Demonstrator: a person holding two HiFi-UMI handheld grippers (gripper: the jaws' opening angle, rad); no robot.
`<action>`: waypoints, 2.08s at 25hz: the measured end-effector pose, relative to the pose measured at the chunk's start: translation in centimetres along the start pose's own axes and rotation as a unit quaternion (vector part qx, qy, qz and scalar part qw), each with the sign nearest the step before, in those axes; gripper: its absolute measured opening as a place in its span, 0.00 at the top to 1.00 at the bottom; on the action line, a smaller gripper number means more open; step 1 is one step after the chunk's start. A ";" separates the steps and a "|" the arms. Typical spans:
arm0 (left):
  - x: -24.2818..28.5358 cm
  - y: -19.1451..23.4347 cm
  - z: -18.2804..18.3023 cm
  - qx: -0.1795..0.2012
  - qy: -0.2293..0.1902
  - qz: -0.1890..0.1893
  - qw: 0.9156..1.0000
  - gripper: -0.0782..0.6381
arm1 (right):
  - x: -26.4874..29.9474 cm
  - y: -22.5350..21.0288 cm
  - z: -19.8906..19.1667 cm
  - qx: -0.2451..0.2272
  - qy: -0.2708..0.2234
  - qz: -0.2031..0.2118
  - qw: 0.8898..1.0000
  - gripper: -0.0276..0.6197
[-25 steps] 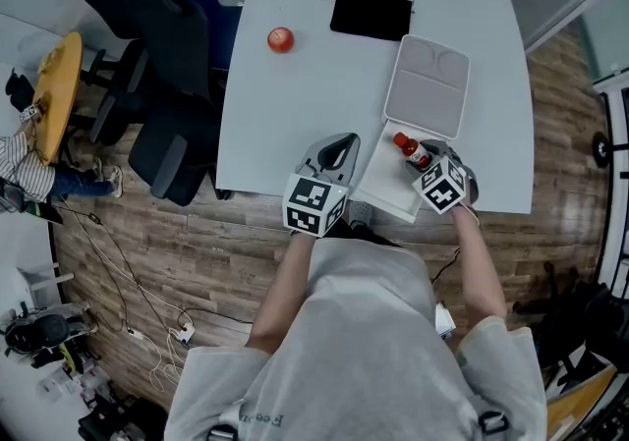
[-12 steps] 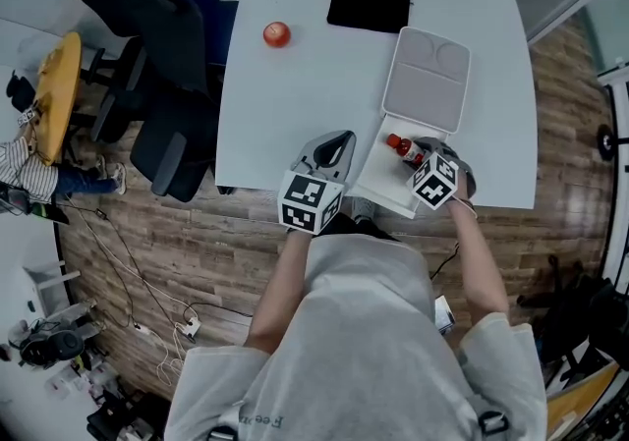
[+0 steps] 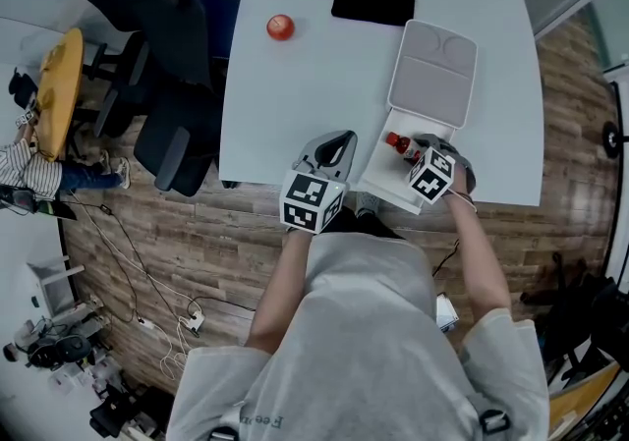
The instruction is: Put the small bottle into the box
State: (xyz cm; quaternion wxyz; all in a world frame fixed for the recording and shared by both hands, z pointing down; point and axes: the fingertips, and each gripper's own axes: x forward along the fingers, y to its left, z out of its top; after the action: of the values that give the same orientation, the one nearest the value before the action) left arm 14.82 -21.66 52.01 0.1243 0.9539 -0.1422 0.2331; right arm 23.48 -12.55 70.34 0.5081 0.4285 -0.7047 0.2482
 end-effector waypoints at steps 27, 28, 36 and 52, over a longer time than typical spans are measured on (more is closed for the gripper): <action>-2.4 3.0 -0.3 -0.007 -0.015 0.021 1.000 0.85 | 1.4 0.0 0.7 -0.010 0.047 0.017 0.999 0.60; -2.5 3.0 -0.3 -0.007 -0.015 0.020 1.000 0.85 | 1.4 0.0 0.8 -0.010 0.046 0.016 0.999 0.60; -2.7 2.7 -0.9 -0.011 -0.015 0.020 1.000 0.85 | 1.1 0.1 0.5 -0.008 0.040 0.014 0.999 0.59; -3.4 2.9 -1.3 -0.020 -0.023 0.025 0.999 0.85 | 1.0 0.0 0.0 -0.004 0.048 0.010 0.999 0.58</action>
State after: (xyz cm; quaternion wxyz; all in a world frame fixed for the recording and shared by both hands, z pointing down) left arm 10.42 -23.22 51.98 0.1340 0.9525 -0.1731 0.2116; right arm 23.34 -12.89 71.31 0.5405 0.4069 -0.6847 0.2711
